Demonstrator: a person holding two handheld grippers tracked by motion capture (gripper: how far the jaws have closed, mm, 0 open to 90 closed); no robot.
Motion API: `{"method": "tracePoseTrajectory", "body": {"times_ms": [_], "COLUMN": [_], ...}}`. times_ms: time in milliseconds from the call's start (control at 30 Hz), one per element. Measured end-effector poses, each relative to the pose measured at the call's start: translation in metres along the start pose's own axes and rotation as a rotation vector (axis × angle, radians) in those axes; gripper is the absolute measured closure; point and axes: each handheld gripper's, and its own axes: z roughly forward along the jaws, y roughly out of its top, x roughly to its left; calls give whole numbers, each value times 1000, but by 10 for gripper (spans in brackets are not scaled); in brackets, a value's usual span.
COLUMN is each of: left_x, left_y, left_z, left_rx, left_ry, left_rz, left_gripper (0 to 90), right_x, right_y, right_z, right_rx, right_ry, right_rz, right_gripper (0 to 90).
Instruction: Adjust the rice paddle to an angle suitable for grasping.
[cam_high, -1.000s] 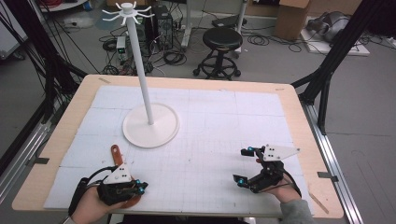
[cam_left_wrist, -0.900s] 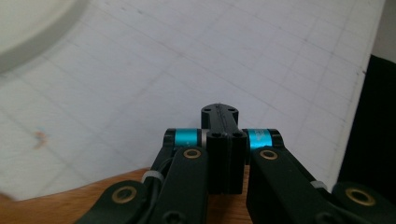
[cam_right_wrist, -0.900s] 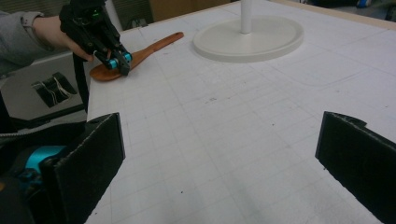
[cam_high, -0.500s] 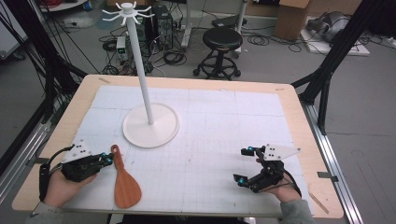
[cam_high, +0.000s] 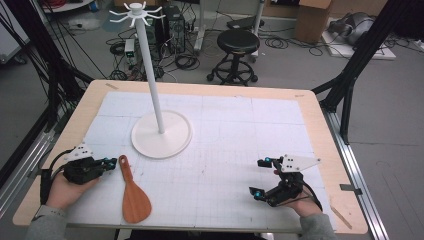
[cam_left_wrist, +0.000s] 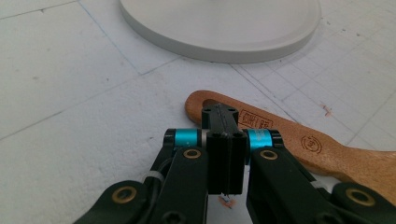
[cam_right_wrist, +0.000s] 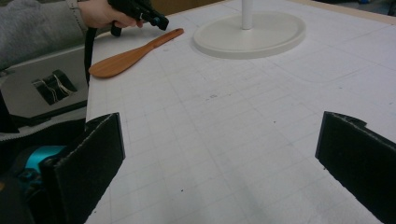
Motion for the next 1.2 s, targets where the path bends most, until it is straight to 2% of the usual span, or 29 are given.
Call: {"method": "tracePoseTrajectory", "body": {"times_ms": [167, 200, 267, 400, 433, 500, 567, 633, 700, 733, 767, 800, 867, 933, 1000, 1033, 1200], "left_x": [11, 12, 12, 11, 10, 7, 1, -4, -8, -12, -14, -15, -17, -21, -23, -24, -24], "left_y": [4, 5, 8, 10, 11, 13, 15, 18, 21, 21, 23, 24, 24, 25, 26, 26, 25], "left_z": [9, 11, 14, 16, 16, 17, 19, 22, 24, 26, 27, 27, 28, 29, 30, 30, 30], "left_rx": [54, 49, 54, 68, 77, 87, 97, 115, 131, 134, 139, 149, 146, 151, 150, 153, 146], "left_ry": [31, 26, 30, 36, 37, 34, 4, 21, -12, -8, 2, 6, -22, -11, -36, -30, -32], "left_rz": [7, 1, 19, 18, 29, 47, 67, 94, 99, 125, 132, 127, 129, 142, 140, 149, 144], "left_gripper": [898, 898, 898, 898, 898, 898, 898, 898, 898, 897, 897, 898, 897, 898, 897, 897, 898], "right_x": [2, 2, 3, 2, 3, 3, 4, 4, 3, 2, 3, 2, 2, 2, 3, 3, 3], "right_y": [0, 0, 0, -1, -1, -1, -1, -1, -2, -2, -2, -2, -2, -2, -2, -2, -2], "right_z": [1, 2, 2, 2, 2, 3, 3, 3, 3, 3, 3, 3, 3, 3, 4, 4, 5], "right_rx": [-1, -1, 8, 11, 14, 16, 18, 21, 22, 19, 25, 25, 26, 28, 31, 34, 40], "right_ry": [9, 9, 9, 3, 0, 4, 5, 8, 6, 2, 4, 6, 5, 4, 5, 7, 6], "right_rz": [3, -1, 1, 2, 5, -2, 1, 6, 2, -3, 5, 6, 4, -2, -1, -1, -3], "right_gripper": [0, 0, 0, 0, 0, 0, 0, 0, 0, 0, 0, 0, 0, 0, 0, 0, 0]}}
